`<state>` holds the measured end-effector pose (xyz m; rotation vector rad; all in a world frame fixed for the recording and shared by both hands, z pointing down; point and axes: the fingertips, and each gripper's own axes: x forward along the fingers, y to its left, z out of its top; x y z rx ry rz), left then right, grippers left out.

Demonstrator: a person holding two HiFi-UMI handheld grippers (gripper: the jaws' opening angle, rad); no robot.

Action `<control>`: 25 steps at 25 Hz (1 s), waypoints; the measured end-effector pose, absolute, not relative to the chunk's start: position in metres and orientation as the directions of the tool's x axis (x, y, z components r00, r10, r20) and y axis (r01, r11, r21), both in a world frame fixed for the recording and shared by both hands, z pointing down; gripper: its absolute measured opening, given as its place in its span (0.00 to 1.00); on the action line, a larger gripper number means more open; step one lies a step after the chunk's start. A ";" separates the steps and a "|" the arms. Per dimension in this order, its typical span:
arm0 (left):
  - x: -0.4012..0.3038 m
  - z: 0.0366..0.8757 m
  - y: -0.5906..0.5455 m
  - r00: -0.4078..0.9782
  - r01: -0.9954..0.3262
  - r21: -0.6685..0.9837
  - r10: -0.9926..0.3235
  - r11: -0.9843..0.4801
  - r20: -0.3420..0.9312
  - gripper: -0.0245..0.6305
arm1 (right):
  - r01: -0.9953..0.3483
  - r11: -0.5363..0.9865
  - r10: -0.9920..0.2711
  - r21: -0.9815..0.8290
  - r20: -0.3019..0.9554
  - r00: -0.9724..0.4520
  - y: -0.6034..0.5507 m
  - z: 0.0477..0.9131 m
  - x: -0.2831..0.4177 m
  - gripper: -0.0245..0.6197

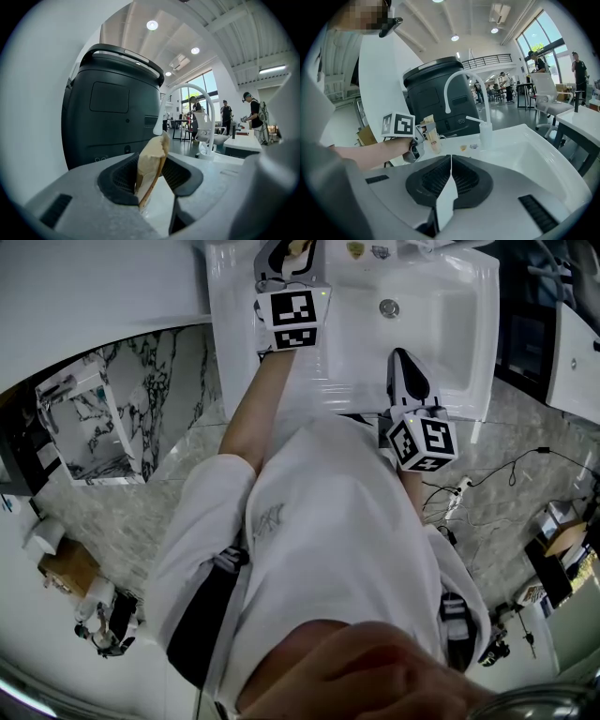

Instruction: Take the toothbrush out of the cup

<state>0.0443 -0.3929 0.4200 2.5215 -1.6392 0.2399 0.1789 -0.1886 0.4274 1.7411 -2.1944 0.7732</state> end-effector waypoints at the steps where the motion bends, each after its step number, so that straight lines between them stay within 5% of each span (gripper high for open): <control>1: 0.044 0.420 -0.394 0.401 -0.913 0.013 -0.894 -0.407 0.198 0.26 | -0.955 0.152 -0.830 -0.255 0.491 -0.263 -0.189 0.427 0.179 0.06; 6: 0.044 0.420 -0.395 0.418 -0.902 -0.027 -0.886 -0.432 0.201 0.15 | -0.956 0.152 -0.829 -0.250 0.494 -0.261 -0.191 0.427 0.177 0.06; 25: 0.029 0.412 -0.399 0.395 -0.910 -0.058 -0.901 -0.411 0.181 0.11 | -0.955 0.155 -0.831 -0.252 0.489 -0.264 -0.192 0.426 0.174 0.06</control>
